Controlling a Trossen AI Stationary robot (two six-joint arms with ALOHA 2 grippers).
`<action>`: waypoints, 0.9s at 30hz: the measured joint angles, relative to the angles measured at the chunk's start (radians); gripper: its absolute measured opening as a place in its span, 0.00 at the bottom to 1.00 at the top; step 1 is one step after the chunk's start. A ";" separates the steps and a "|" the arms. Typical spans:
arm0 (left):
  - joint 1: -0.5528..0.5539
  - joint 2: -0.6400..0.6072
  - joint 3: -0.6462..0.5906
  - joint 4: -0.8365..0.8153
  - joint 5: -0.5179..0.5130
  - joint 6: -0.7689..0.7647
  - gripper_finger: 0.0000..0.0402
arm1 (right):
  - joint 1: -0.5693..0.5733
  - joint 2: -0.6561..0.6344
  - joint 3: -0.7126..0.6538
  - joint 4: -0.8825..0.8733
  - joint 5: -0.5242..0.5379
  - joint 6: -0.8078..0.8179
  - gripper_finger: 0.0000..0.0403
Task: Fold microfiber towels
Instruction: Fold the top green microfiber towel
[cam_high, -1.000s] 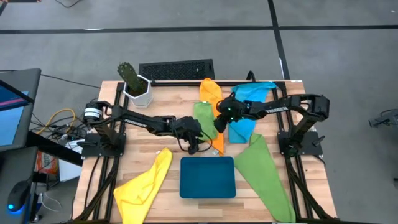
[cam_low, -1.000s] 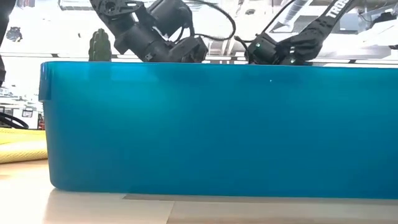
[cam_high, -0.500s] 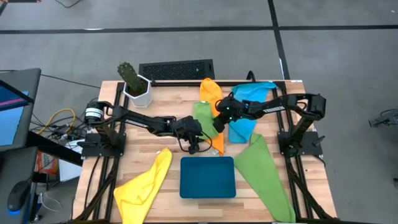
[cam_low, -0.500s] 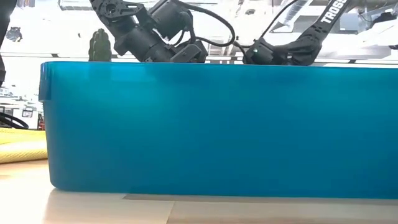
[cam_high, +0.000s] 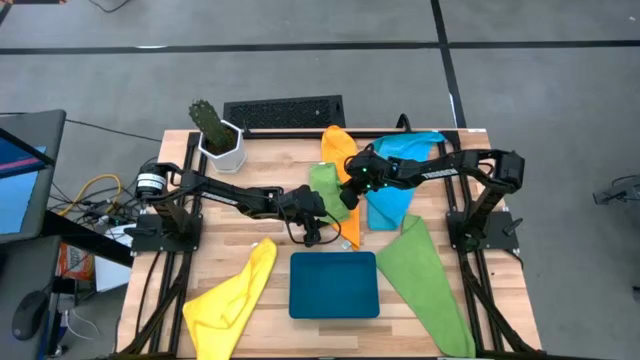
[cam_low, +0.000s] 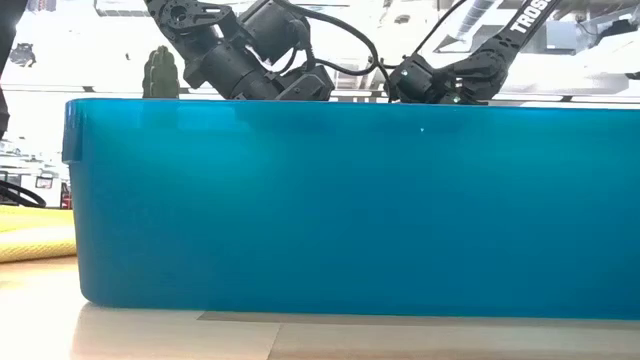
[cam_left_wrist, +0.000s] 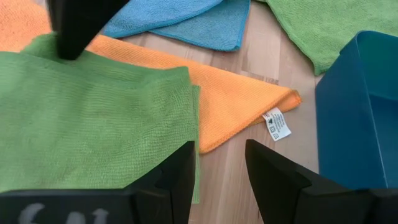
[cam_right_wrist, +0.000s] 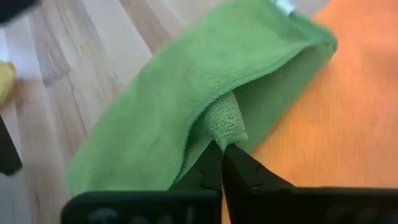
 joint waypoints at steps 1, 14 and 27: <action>0.000 0.000 0.000 0.000 0.000 0.000 0.33 | 0.000 0.004 0.000 -0.013 0.000 -0.002 0.10; 0.000 0.085 0.001 0.067 0.030 -0.007 0.33 | -0.081 -0.052 0.002 0.013 -0.004 0.020 0.52; 0.000 0.110 0.002 0.087 0.035 -0.019 0.33 | -0.098 0.044 0.002 0.145 -0.063 0.053 0.46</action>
